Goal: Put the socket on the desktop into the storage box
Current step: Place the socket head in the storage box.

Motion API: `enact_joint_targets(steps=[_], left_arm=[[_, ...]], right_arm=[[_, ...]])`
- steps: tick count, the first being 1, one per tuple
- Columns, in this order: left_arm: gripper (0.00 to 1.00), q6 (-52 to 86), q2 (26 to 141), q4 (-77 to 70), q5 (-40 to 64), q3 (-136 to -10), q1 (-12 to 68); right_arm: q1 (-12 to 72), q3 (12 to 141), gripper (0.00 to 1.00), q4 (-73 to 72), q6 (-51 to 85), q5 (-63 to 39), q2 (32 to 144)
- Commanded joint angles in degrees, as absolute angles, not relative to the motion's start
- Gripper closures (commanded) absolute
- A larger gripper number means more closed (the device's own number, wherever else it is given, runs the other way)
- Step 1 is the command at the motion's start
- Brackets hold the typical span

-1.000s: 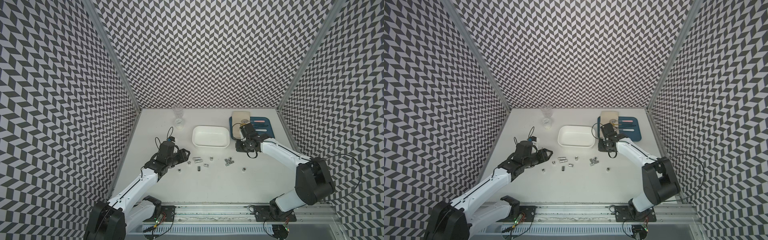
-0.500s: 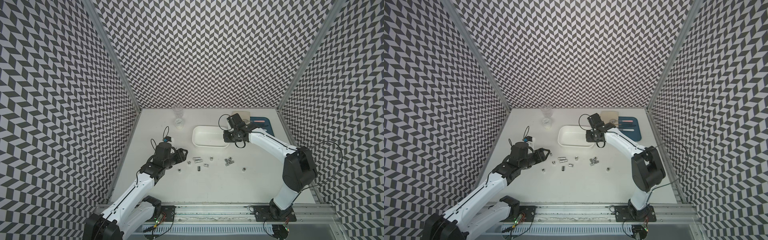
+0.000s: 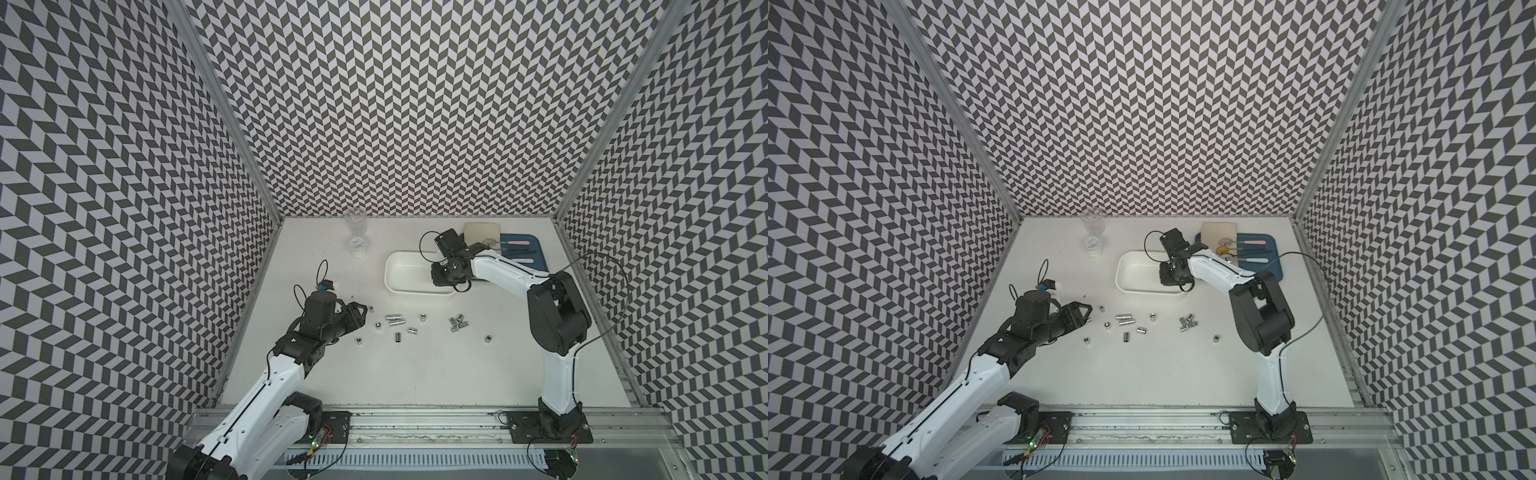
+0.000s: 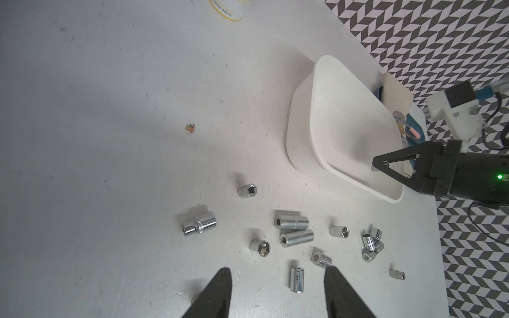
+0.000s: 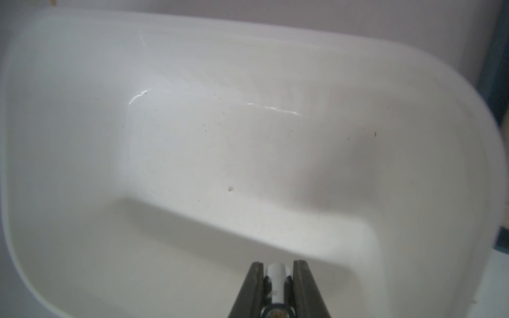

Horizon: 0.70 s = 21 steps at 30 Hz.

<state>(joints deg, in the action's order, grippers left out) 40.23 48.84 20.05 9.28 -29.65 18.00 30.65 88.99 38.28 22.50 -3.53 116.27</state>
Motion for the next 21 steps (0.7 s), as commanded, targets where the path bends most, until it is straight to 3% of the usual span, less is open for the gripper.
enact_joint_targets(steps=[1, 9, 16, 21], left_arm=[[0.43, 41.21, 48.25, 21.1, 8.5, -28.48, 17.41], [0.43, 41.66, 48.91, 20.92, 8.52, -27.95, 17.07], [0.43, 41.76, 49.1, 20.92, 8.48, -27.86, 16.96], [0.43, 41.75, 49.05, 21.0, 8.36, -27.83, 16.88]], right_arm=[[31.11, 90.7, 0.81, 36.39, 22.24, -4.45, 117.75], [31.12, 90.35, 0.79, 35.34, 22.24, -5.37, 118.93], [31.11, 90.0, 0.65, 35.33, 22.41, -4.75, 116.99], [31.11, 89.33, 0.64, 35.34, 22.48, -4.26, 114.31]])
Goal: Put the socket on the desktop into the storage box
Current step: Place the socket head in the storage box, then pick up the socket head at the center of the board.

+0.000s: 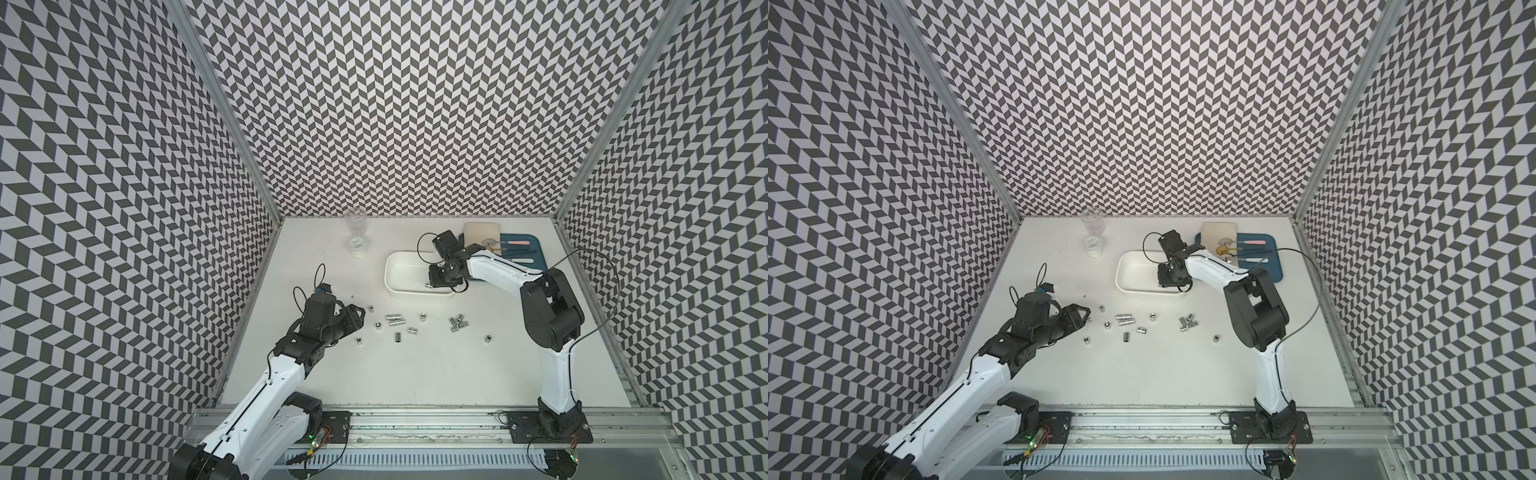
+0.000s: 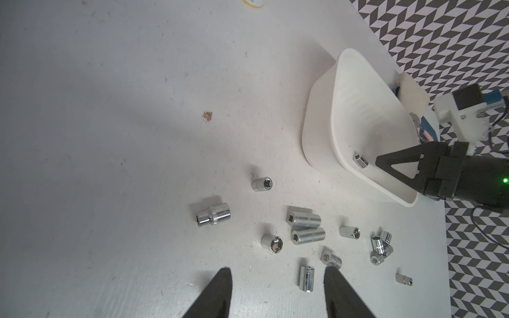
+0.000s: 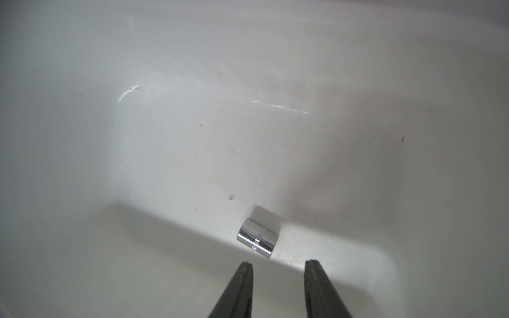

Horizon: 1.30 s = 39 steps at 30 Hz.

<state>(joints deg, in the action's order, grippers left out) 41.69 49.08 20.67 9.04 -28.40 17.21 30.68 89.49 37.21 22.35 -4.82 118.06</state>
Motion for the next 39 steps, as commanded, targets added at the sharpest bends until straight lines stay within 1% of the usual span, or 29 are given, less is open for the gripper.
enact_joint_targets(steps=[1, 6, 11, 15, 23, 29, 36, 39], left_arm=[[0.43, 41.75, 49.04, 21.01, 8.39, -27.86, 16.88], [0.44, 41.75, 49.35, 20.92, 8.36, -27.92, 16.7], [0.42, 41.23, 50.74, 20.83, 8.94, -28.45, 16.43], [0.41, 40.63, 51.91, 21.07, 8.7, -29.27, 16.35], [0.47, 39.03, 56.23, 21.77, 8.25, -31.43, 16.34], [0.49, 38.92, 58.95, 22.41, 7.91, -31.44, 16.41], [0.52, 39.27, 61.5, 22.51, 7.78, -31.16, 17.61], [0.53, 39.29, 63.11, 22.83, 7.38, -31.33, 18.31]], right_arm=[[31.11, 88.79, 0.64, 34.98, 22.49, -4.27, 113.37], [31.18, 85.09, 0.64, 33.06, 22.68, -4.48, 107.6], [31.81, 78.02, 0.6, 28.93, 22.71, -5.51, 99.46], [32.17, 72.67, 0.6, 26.77, 22.15, -6.9, 93.37], [33.91, 61.34, 0.58, 21.59, 21.28, -11.6, 81.34], [37.57, 55.69, 0.59, 20.07, 20.59, -13.26, 75.36], [44.25, 47.76, 0.58, 13.5, 20.59, -15.37, 68.74], [47.39, 45.64, 0.58, 12.4, 20.51, -14.4, 67.38]])
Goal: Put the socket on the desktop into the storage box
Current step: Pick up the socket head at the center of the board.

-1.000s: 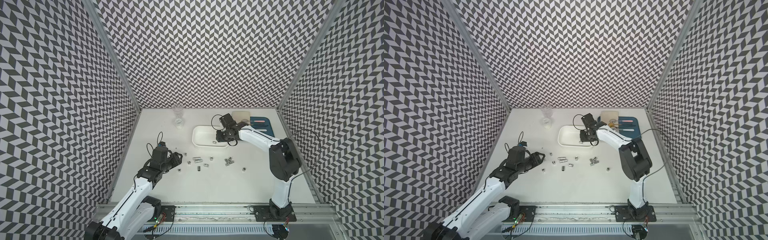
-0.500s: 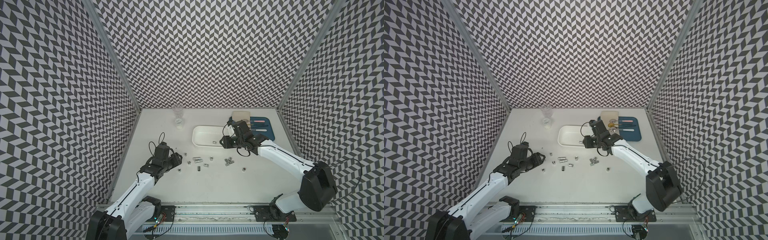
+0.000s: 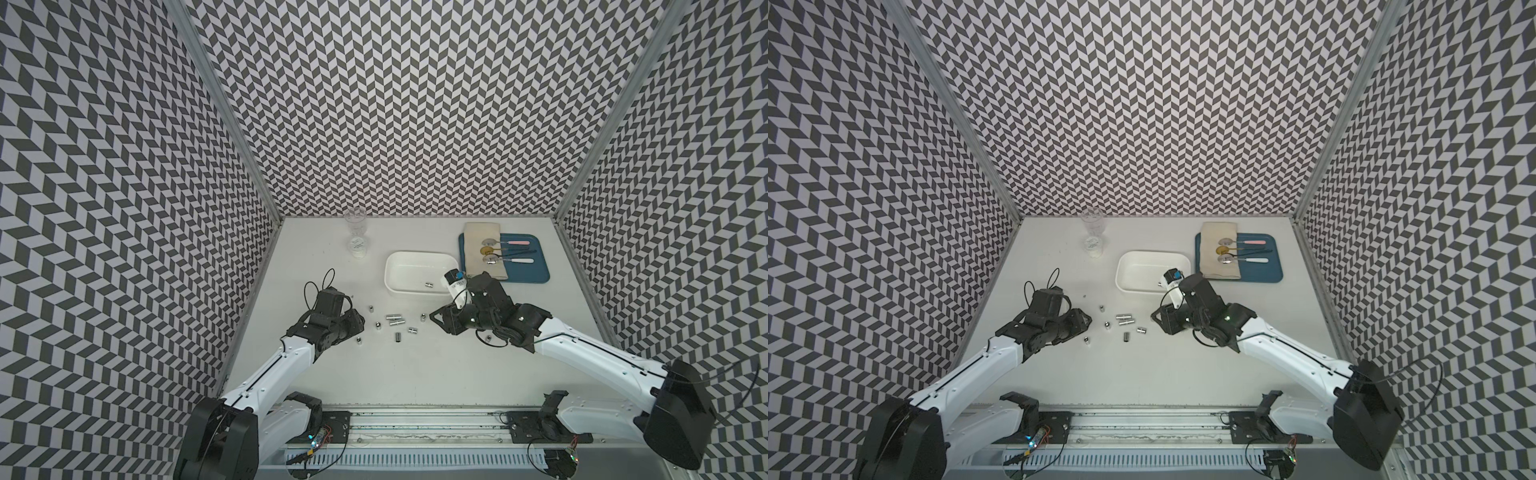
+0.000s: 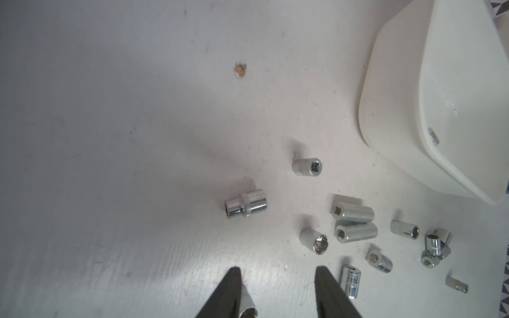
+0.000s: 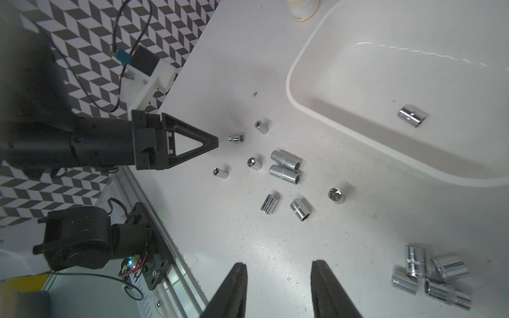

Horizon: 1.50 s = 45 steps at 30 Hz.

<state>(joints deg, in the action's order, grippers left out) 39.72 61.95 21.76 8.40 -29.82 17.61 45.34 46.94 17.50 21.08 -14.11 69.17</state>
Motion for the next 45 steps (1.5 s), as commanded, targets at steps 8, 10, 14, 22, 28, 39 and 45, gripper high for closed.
enact_joint_targets(steps=[8, 10, 14, 22, 28, 39, 45], left_arm=[[0.56, 40.29, 65.42, 24.11, 5.56, -31.37, 20.53], [0.56, 40.91, 65.55, 24.94, 4.96, -31.5, 21.45], [0.56, 42.22, 66.04, 26.52, 2.67, -31.61, 23.78], [0.59, 43.06, 69.25, 27.78, -0.18, -32.13, 26.04], [0.64, 43.15, 69.95, 27.1, -0.97, -31.66, 26.45], [0.83, 42.89, 71.46, 25.93, -1.21, -31.02, 27.07], [1.0, 42.63, 71.02, 25.69, -0.98, -31.32, 27.02]], right_arm=[[51.48, 41.62, 0.58, 12.04, 22.62, -11.91, 66.12], [51.83, 40.66, 0.58, 11.98, 23.22, -11.6, 65.93], [52.29, 39.28, 0.58, 11.0, 24.29, -11.78, 65.5], [52.56, 39.41, 0.58, 10.72, 24.51, -11.41, 65.3], [52.6, 39.11, 0.58, 10.55, 24.63, -11.25, 65.21], [52.65, 38.8, 0.58, 10.28, 25.24, -10.55, 65.21], [52.59, 38.66, 0.58, 10.47, 25.5, -10.23, 65.19]])
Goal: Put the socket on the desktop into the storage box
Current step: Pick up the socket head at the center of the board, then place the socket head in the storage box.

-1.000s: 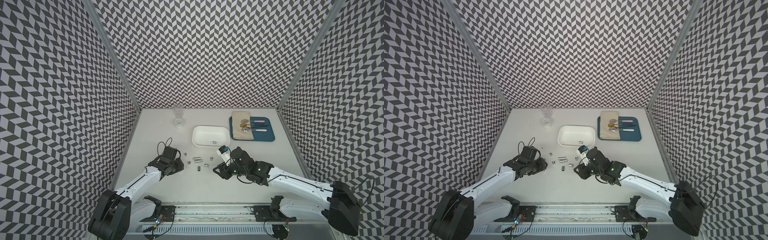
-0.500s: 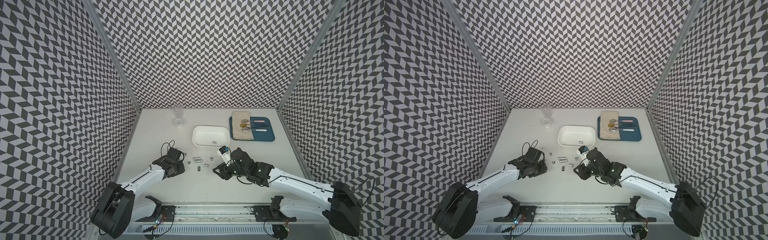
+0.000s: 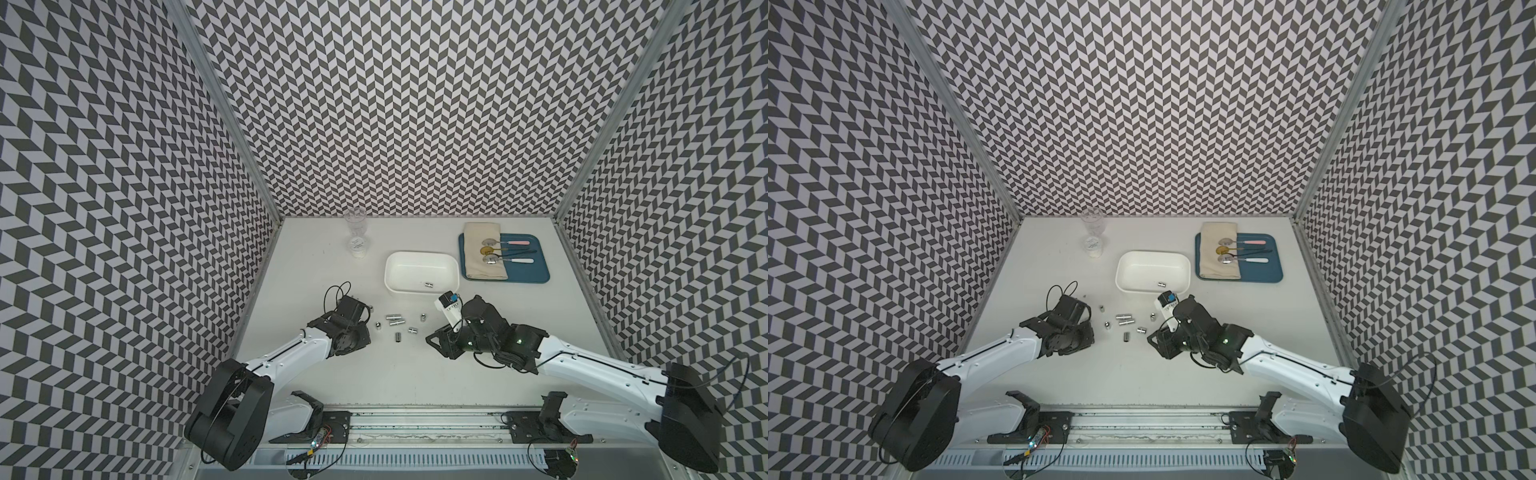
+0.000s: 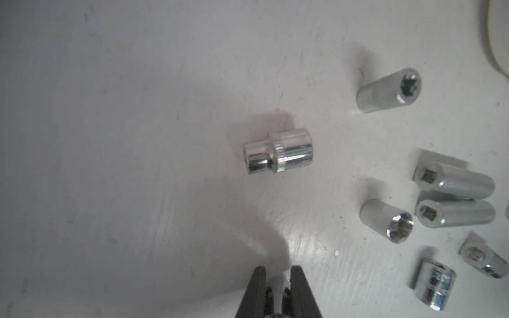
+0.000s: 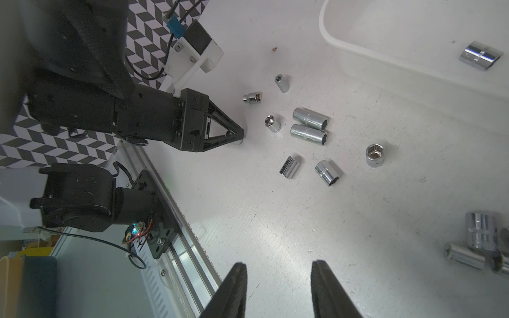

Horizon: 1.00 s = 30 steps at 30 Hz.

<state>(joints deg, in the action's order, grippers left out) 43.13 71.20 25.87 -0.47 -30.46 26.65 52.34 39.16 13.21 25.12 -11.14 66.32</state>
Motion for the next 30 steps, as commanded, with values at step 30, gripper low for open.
enact_joint_targets(steps=[30], left_arm=[[1.0, 40.26, 90.11, 23.4, 2.0, -61.73, 34.16]], right_arm=[[37.99, 39.39, 0.57, 17.5, 28.92, -12.46, 58.18]])
